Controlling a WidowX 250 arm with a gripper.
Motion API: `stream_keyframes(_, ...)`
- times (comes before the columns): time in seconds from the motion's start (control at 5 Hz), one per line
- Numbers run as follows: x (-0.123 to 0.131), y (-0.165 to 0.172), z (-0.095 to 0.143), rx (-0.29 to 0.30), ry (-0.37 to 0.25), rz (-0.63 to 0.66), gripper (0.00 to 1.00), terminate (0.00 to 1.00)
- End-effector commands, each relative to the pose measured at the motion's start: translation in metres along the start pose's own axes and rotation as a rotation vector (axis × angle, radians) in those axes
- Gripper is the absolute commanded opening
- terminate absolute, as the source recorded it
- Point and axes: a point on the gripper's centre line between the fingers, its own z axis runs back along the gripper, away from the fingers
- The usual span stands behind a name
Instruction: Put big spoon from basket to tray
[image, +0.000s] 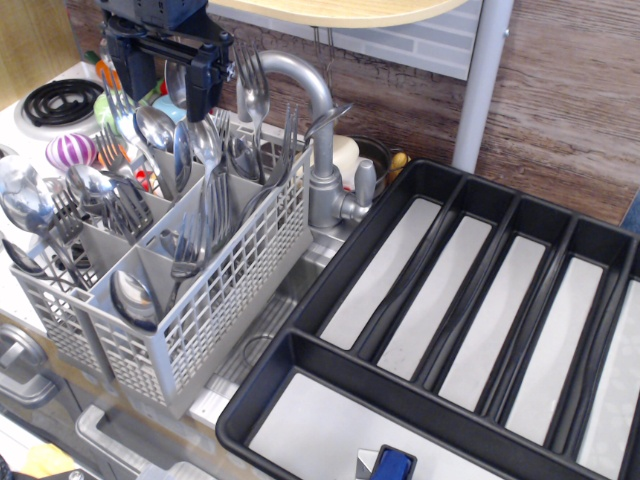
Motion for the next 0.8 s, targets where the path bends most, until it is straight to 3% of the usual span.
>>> stream_keyframes(0.0, 0.0, 0.0, 0.0, 0.0, 0.0, 0.0, 1.0, 0.0)
stream_keyframes(0.4, -0.003, 0.006, -0.022, -0.06, -0.085, 0.069, 1.0, 0.0)
stream_keyframes(0.6, -0.006, 0.006, -0.035, -0.043, -0.152, 0.093, 1.0, 0.0)
